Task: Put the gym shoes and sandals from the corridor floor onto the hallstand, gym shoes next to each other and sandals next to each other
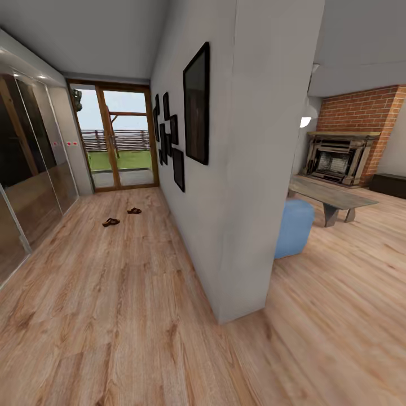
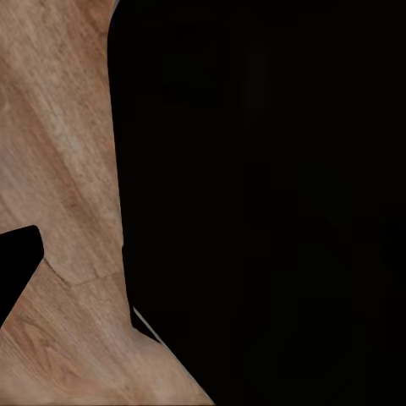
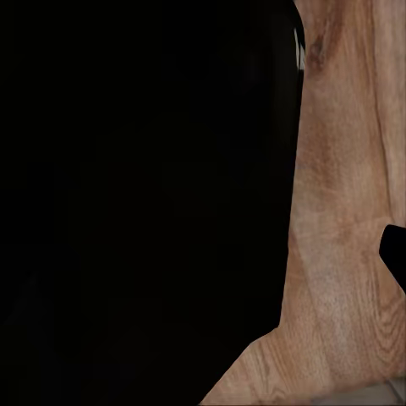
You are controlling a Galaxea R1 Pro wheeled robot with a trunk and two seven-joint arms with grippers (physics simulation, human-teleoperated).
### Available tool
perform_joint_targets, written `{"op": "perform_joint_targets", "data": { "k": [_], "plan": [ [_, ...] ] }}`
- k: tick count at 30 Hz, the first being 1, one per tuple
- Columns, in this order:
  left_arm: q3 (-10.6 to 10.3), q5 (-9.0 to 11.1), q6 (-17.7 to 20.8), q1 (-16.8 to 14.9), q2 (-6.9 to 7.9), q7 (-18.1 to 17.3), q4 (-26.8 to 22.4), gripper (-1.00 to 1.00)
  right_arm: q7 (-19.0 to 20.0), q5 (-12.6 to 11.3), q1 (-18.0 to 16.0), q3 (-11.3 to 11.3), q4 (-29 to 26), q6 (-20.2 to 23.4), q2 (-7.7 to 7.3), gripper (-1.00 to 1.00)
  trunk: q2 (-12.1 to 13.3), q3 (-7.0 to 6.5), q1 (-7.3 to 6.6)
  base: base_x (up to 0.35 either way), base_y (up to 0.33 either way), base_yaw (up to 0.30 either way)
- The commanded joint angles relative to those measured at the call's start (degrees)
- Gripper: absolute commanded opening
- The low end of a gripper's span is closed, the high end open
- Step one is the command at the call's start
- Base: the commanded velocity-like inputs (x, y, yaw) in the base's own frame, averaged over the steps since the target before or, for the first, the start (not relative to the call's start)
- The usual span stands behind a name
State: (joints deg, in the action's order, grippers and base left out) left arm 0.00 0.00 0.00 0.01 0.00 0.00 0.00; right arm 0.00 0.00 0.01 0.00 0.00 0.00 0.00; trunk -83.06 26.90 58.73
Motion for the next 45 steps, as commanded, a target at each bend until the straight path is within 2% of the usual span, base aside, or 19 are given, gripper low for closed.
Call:
{"op": "perform_joint_targets", "data": {
  "k": [1, 10, 22, 31, 39, 40, 45],
  "plan": [
    [0.0, 0.0, 0.0, 0.0, 0.0, 0.0, 0.0, 1.0, 0.0, 0.0, 0.0, 0.0, 0.0, 0.0, 0.0, 1.0, 0.0, 0.03, 0.0, 0.0, 0.0, 0.0],
    [0.0, -0.1, -0.8, 0.2, -0.21, -0.4, -1.6, 1.0, 0.6, -0.2, -0.5, -0.1, -0.1, 0.0, 0.09, 1.0, 0.0, 0.03, 0.0, 0.0, 0.0, 0.0],
    [0.1, -0.2, -4.7, 0.1, -0.06, -0.4, -4.1, 1.0, 0.6, -0.1, -0.5, 0.1, -0.3, 0.0, 0.09, 1.0, 0.0, 0.03, 0.0, 0.0, 0.0, 0.0],
    [0.0, -0.1, -7.6, 0.1, -0.2, -0.2, -7.0, 1.0, 0.6, 0.1, -0.5, 0.1, -3.2, 0.0, 0.0, 1.0, 0.0, 0.03, 0.0, 0.0, 0.0, 0.0],
    [0.0, 0.1, -10.1, -0.2, -1.6, -0.1, -9.6, 1.0, 0.6, -0.6, -0.5, -1.0, -5.8, -0.6, -0.02, 1.0, 0.0, 0.03, 0.0, 0.0, 0.0, 0.0],
    [0.0, 0.1, -23.4, -0.2, -1.6, -0.1, -31.3, 1.0, 0.7, -0.6, -0.5, -1.5, -20.7, -0.7, -0.01, 1.0, 0.0, 0.03, 0.0, 0.0, 0.0, 0.0],
    [0.1, 0.1, -24.2, -0.3, -1.66, -0.1, -31.2, 1.0, 0.9, -0.2, -0.5, -2.0, -20.7, -1.0, -0.01, 1.0, 0.0, 0.03, 0.0, 0.0, 0.0, 0.0]
  ]
}}
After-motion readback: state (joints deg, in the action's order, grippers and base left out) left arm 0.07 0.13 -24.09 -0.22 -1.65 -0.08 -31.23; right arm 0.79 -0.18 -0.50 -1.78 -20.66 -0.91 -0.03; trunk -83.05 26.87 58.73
